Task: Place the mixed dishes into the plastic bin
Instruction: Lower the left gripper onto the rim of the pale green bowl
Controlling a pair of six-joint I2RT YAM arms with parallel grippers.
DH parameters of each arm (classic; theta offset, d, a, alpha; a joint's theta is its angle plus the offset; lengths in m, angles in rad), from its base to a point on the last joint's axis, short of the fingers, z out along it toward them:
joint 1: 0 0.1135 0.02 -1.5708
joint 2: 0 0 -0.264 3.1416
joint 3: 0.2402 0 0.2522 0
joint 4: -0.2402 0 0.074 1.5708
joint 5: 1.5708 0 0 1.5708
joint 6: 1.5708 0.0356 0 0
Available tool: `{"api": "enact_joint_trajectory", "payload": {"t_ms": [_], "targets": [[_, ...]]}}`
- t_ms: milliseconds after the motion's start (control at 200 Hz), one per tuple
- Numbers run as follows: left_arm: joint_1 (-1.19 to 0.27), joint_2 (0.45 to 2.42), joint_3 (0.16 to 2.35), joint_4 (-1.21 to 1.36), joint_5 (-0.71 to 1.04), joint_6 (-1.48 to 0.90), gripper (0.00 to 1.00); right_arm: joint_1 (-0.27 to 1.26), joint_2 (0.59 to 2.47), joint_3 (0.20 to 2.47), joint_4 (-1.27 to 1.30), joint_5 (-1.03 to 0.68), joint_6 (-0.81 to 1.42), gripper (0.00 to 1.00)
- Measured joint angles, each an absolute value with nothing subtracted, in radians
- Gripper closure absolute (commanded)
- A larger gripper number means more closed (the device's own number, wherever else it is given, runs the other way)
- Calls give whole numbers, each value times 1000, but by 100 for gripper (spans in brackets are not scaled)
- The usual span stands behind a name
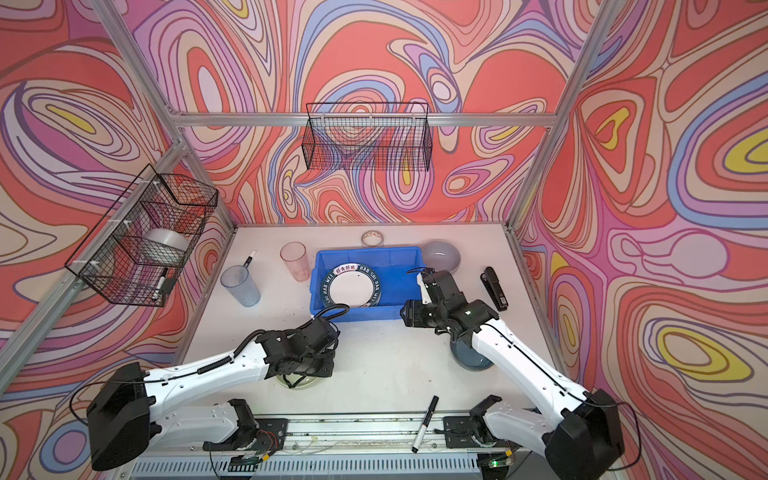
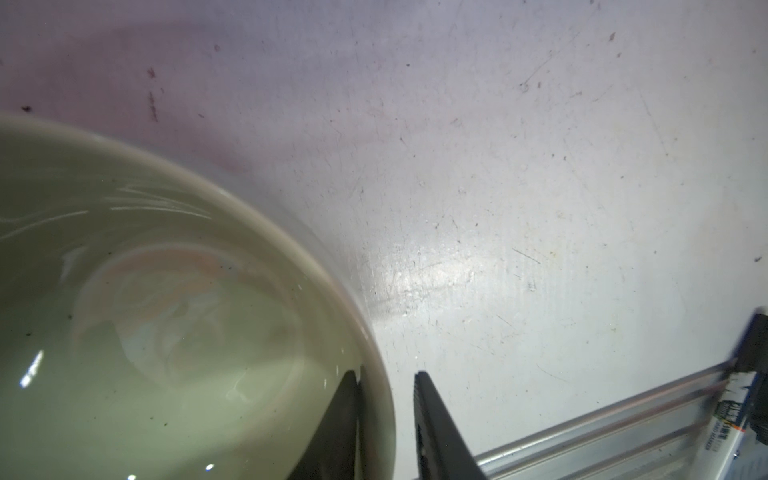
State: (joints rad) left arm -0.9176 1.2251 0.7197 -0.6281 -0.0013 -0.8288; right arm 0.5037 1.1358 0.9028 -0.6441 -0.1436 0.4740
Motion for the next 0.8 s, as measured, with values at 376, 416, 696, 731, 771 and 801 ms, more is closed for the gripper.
{"api": "enact_joint_trajectory", "payload": {"t_ms": [376, 416, 696, 731, 771, 801], "targets": [[-871, 919, 815, -997, -250, -930, 43, 504, 1135, 876, -628, -153, 484, 35], [-860, 894, 799, -1019, -258, -941, 43, 504, 1135, 873, -619, -157, 484, 35], [-764, 741, 671, -1084, -305, -1030, 49, 504, 1167, 860, -559, -191, 484, 35], [-745, 729, 664, -1082, -305, -1033, 49, 504, 1178, 860, -549, -199, 484, 35], [-724, 728, 654, -1078, -304, -1033, 50, 504, 1192, 860, -539, -206, 484, 35], [-712, 733, 645, -1070, -303, -1033, 50, 504, 1201, 860, -532, -211, 484, 35]]}}
